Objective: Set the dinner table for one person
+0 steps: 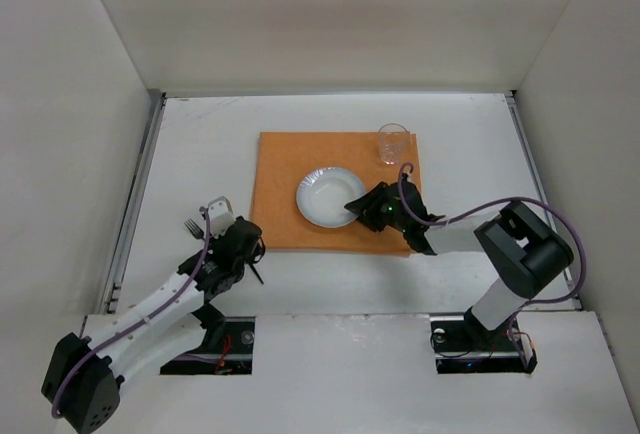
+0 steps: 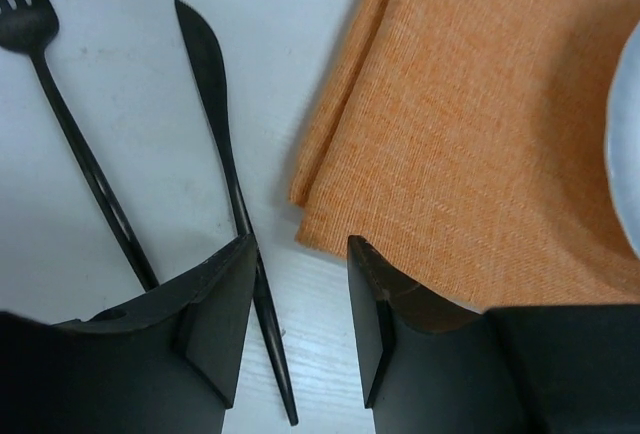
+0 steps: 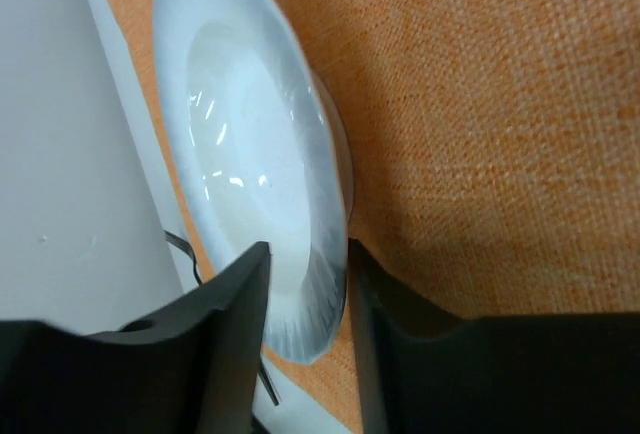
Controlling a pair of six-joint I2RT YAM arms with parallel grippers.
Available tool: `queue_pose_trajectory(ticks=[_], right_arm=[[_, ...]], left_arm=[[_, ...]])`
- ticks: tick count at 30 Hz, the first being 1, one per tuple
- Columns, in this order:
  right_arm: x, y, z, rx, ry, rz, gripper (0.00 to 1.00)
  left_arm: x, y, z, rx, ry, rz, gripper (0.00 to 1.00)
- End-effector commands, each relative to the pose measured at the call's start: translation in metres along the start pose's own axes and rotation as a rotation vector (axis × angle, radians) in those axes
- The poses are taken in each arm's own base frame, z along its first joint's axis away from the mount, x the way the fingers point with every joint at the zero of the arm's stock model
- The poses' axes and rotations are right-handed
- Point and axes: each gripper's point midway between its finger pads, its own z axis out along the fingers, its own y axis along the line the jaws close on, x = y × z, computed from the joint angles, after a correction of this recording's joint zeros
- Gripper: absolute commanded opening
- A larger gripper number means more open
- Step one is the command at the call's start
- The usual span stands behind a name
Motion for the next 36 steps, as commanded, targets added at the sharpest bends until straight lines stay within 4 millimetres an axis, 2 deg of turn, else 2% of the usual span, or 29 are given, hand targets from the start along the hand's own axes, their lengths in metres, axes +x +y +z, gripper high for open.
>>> queue_pose_trajectory(ticks=[1,5,14,17,21,24,27,31,36], right_arm=[[-0.008,0.029,-0.011,-0.105,-0.057,-0.011,0.48],[-0.012,0.027,-0.027,-0.102,-0.084,-0.067,0.58],[-0.035,0.004,-0.074,0.019,-0.223,-0.252,0.59],[-0.045,0.006,-0.092,0.033,-0.272,-0.305,0.48],[-0.062,0.018,-0.122,0.022,-0.356,-0.367,0.26],[-0.075,0.026,-0.144,0.024,-0.400,-0.412,0.22],[-0.098,0.035,-0.166,0.011,-0.480,-0.426,0.23],[-0.126,0.048,-0.194,-0.048,-0.570,-0.386,0.32],[-0.143,0.063,-0.206,-0.091,-0.582,-0.382,0.46]], left_arm=[[-0.001,0.003,-0.004,-0.043,0.007,-0.022,0.38],[0.006,0.005,-0.004,-0.076,0.032,-0.020,0.36],[0.022,0.014,-0.002,-0.148,0.073,0.002,0.34],[0.024,0.013,0.001,-0.168,0.087,0.013,0.34],[0.028,0.011,0.005,-0.171,0.091,0.020,0.34],[0.033,0.009,0.007,-0.171,0.113,0.011,0.30],[0.034,0.013,0.006,-0.188,0.120,0.004,0.25],[0.034,0.011,0.004,-0.175,0.133,-0.017,0.20],[0.045,0.015,0.009,-0.198,0.174,-0.016,0.18]])
